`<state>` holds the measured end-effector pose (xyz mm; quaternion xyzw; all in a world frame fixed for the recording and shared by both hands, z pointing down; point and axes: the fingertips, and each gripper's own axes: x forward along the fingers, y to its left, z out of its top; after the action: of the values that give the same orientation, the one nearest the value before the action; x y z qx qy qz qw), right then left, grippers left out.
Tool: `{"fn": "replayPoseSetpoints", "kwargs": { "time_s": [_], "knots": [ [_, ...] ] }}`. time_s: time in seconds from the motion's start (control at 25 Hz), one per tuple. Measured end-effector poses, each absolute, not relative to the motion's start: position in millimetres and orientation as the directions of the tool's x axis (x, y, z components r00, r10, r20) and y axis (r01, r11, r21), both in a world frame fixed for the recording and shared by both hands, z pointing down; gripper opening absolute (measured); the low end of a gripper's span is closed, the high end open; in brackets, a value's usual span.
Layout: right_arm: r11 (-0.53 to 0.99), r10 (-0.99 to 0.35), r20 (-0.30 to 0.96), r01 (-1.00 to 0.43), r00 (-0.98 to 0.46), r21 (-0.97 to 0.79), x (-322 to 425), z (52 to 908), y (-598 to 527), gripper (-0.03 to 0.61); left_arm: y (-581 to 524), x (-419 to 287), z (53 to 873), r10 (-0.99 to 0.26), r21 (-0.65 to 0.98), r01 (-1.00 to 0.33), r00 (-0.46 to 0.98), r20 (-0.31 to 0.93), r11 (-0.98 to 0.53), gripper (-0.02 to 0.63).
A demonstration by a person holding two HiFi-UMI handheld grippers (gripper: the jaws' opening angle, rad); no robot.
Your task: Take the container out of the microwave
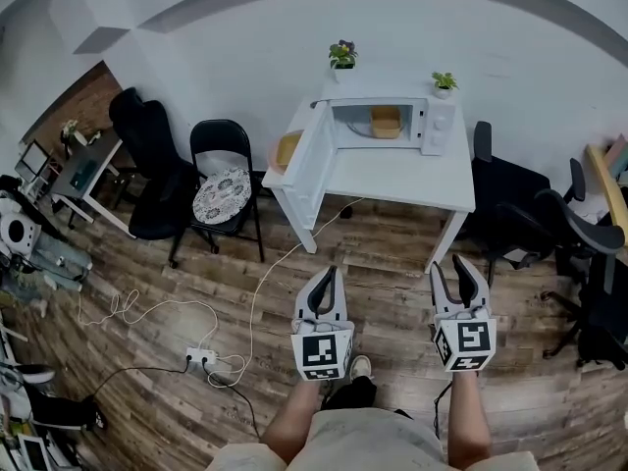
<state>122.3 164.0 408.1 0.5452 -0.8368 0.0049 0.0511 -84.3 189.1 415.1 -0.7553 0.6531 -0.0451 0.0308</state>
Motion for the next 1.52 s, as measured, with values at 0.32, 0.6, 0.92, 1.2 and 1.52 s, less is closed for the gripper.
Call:
{"fn": "replayPoseSetpoints", "kwargs": {
  "time_s": [0.32, 0.6, 0.92, 1.2, 1.52],
  "knots": [
    [0.401, -0.913, 0.119, -0.913, -0.391, 0.073, 97, 410, 120, 0.170, 140, -112, 419, -0.988, -0.103, -0.983, 0.149, 0.034, -0.152, 0.006],
    [0.394, -0.915, 0.129, -0.915, -0.382, 0.087, 79, 407, 85, 0.170, 102, -125, 418, -0.985, -0.092, -0.981, 0.169, 0.035, -0.171, 0.006],
    [0.387, -0.916, 0.158, -0.917, -0.370, 0.098, 61, 414, 51, 0.170, 63, -142, 423, -0.981, -0.078, -0.978, 0.190, 0.045, -0.193, 0.006],
    [0.379, -0.919, 0.158, -0.919, -0.360, 0.109, 51, 414, 30, 0.170, 38, -147, 425, -0.977, -0.068, -0.975, 0.210, 0.035, -0.212, 0.006],
    [0.380, -0.922, 0.127, -0.918, -0.366, 0.111, 43, 403, 13, 0.170, 22, -153, 415, -0.978, -0.076, -0.975, 0.208, 0.016, -0.209, 0.006]
  ]
}}
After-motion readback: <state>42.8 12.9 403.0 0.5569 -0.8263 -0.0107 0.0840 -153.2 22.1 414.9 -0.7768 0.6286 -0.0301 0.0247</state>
